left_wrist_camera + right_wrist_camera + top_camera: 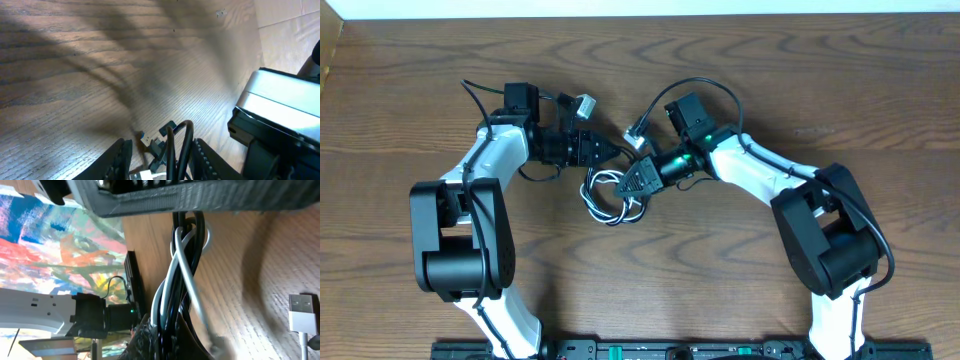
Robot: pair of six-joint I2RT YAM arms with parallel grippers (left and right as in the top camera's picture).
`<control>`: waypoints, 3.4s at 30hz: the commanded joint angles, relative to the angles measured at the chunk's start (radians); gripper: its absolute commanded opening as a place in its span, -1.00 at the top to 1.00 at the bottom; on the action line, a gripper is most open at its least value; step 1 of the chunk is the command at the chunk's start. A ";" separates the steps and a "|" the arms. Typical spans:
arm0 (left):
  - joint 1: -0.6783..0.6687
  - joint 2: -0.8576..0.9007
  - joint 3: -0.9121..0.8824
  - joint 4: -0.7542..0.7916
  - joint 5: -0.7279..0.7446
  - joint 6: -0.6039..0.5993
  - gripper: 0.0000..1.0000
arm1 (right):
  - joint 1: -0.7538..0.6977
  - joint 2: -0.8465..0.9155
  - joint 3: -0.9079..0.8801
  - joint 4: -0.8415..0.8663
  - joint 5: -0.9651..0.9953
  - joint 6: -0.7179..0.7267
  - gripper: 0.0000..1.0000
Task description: Untangle cables
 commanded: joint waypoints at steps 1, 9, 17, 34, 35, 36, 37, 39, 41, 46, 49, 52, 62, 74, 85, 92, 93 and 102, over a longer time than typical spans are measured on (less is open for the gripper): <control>0.000 -0.001 -0.005 0.004 -0.009 0.009 0.21 | 0.000 0.009 -0.003 0.001 -0.037 -0.020 0.98; 0.002 -0.001 -0.004 0.012 -0.227 -0.140 0.16 | 0.000 0.009 -0.003 -0.017 -0.036 -0.021 0.98; 0.002 -0.001 -0.004 0.014 -0.262 -0.175 0.84 | 0.000 0.009 -0.003 -0.021 -0.017 -0.020 0.98; 0.002 -0.002 -0.004 0.015 -0.020 -0.112 0.85 | -0.005 0.009 -0.003 -0.016 0.253 0.269 0.98; 0.002 -0.002 -0.004 0.014 0.002 -0.100 0.85 | -0.005 0.009 -0.003 -0.016 0.288 0.295 0.98; 0.002 -0.002 -0.004 0.014 0.022 -0.092 0.85 | -0.005 0.009 -0.003 -0.016 0.320 0.310 0.98; 0.002 -0.002 -0.004 0.014 0.036 -0.087 0.85 | -0.005 0.009 -0.003 -0.016 0.351 0.322 0.98; 0.003 -0.002 -0.004 0.014 0.038 -0.087 0.85 | -0.005 0.009 -0.003 -0.015 0.377 0.330 0.98; 0.003 -0.002 -0.004 0.014 0.038 -0.087 0.85 | -0.011 0.009 -0.003 -0.015 0.378 0.332 0.98; 0.003 -0.002 -0.004 0.010 0.038 -0.087 0.85 | -0.039 0.009 -0.003 -0.006 0.378 0.332 0.98; 0.003 -0.002 -0.004 -0.002 0.037 -0.080 0.85 | -0.055 0.009 -0.003 0.006 0.378 0.332 0.98; 0.003 -0.002 -0.004 -0.005 0.037 -0.076 0.85 | -0.072 0.009 -0.003 0.017 0.379 0.332 0.99; 0.003 -0.002 -0.004 -0.012 0.039 -0.076 0.85 | -0.096 0.009 -0.003 0.029 0.516 0.331 0.98; 0.002 -0.002 -0.004 -0.028 0.039 -0.057 0.85 | -0.098 0.009 -0.003 0.098 0.655 0.332 0.98; 0.002 -0.002 -0.004 -0.027 0.038 -0.058 0.86 | -0.132 0.009 -0.003 0.173 0.566 0.357 0.98; -0.010 -0.002 -0.004 -0.011 0.037 -0.067 0.85 | -0.117 0.009 -0.003 0.095 0.572 0.357 0.52; -0.014 -0.001 -0.004 -0.007 0.037 -0.069 0.85 | -0.114 0.010 -0.003 0.089 0.581 0.356 0.38; -0.021 -0.001 -0.004 0.026 -0.093 -0.186 0.85 | -0.114 0.010 -0.003 -0.034 0.579 0.311 -0.21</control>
